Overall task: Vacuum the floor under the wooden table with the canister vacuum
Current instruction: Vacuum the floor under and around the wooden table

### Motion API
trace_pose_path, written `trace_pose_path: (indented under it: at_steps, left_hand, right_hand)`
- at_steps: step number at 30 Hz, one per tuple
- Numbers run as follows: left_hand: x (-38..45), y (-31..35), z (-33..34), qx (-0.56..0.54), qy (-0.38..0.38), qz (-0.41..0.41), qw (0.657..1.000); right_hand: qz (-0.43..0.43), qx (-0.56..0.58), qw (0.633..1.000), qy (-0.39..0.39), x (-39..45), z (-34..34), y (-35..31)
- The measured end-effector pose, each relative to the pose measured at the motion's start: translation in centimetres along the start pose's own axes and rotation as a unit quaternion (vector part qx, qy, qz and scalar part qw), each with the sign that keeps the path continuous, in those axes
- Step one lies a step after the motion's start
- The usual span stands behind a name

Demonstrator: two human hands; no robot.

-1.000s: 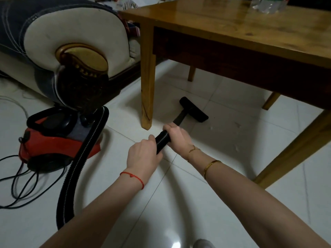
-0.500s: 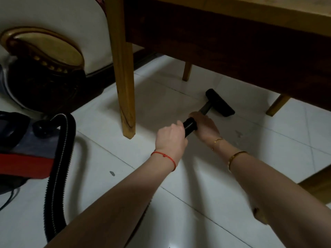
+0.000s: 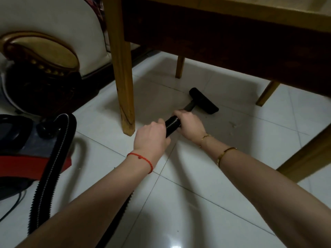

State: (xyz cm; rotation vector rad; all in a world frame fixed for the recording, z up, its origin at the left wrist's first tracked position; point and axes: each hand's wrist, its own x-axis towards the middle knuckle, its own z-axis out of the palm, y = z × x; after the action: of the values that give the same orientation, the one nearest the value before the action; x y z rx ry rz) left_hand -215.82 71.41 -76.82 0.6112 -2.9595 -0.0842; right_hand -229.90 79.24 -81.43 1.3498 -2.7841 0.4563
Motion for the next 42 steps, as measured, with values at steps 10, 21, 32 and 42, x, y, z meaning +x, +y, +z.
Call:
trace_pose_path:
  at_steps: [10, 21, 32, 42]
  left_hand:
    - [-5.7, -5.1, -2.0, 0.034, -0.024, 0.014, 0.999]
    - [0.4, 1.0, 0.1, 0.032, -0.004, 0.065, 0.997]
    - [7.6, 11.4, 3.6, -0.015, -0.022, 0.094, 0.995]
    - [7.8, 11.3, 2.8, -0.026, -0.005, 0.098, 0.995]
  right_hand:
    - [-0.108, -0.035, 0.993, 0.019, -3.2, 0.2, -6.1]
    - [0.000, 0.017, 1.000, 0.009, -1.6, -0.4, 2.0]
    - [0.128, 0.005, 0.992, -0.013, -1.1, -1.8, 14.4]
    - [0.087, 0.022, 0.996, 0.019, -0.5, -1.9, 15.0]
